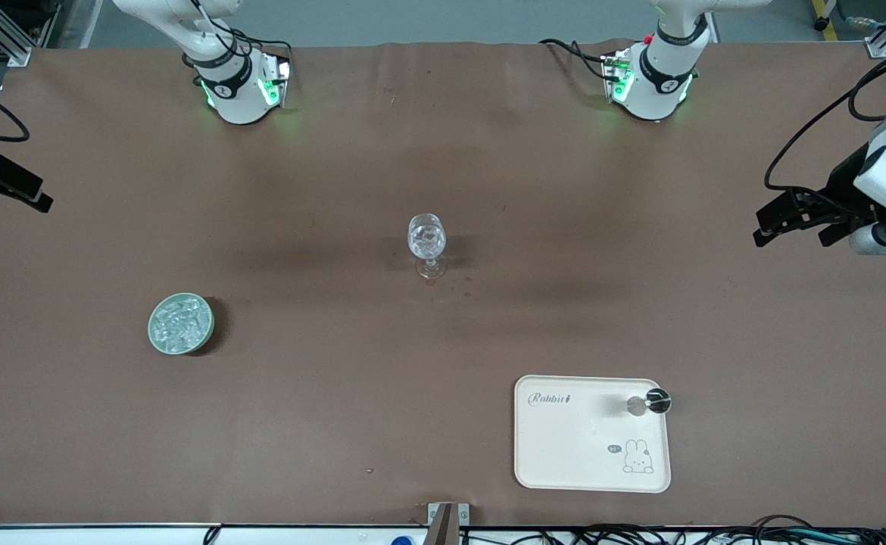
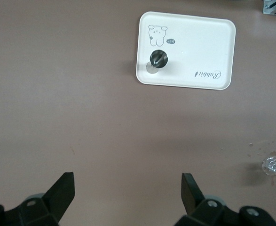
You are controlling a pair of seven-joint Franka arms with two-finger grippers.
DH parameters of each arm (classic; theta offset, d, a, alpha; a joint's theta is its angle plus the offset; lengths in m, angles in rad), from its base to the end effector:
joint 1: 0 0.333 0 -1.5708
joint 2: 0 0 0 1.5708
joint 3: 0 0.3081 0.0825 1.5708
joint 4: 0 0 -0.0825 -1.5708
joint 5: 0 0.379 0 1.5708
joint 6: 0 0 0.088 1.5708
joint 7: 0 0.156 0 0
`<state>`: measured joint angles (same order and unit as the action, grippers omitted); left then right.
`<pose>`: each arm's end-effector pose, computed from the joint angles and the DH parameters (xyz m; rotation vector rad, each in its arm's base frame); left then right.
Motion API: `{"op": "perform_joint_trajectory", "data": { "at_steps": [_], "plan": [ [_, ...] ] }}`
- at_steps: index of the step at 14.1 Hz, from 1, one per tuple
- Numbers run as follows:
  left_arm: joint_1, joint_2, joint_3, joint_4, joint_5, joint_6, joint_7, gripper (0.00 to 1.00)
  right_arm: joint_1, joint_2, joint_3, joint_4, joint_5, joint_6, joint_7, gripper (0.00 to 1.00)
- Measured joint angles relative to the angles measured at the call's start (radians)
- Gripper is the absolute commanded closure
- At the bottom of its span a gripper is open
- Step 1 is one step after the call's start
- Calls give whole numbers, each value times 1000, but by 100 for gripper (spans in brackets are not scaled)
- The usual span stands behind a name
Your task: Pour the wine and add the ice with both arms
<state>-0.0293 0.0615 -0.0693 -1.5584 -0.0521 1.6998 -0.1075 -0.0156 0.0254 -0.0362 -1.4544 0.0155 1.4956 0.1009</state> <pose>0.5805 -0.0639 0.5511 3.0754 0.0213 0.1136 0.5501 -0.0257 0.6009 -3.1176 0.2364 -0.0242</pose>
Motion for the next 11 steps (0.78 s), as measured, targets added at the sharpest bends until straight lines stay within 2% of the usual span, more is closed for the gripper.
{"op": "perform_joint_trajectory", "data": {
  "at_steps": [4,8,11],
  "plan": [
    [1,-27,-6,2,43,-60,-11,0,0,0,1,-4,0,-1,0,0],
    [2,-89,-15,-50,44,-59,-11,0,0,0,1,-6,0,-1,0,0],
    [2,-91,-24,-53,44,-54,-12,0,0,0,1,-6,0,-1,0,0]
  ]
}}
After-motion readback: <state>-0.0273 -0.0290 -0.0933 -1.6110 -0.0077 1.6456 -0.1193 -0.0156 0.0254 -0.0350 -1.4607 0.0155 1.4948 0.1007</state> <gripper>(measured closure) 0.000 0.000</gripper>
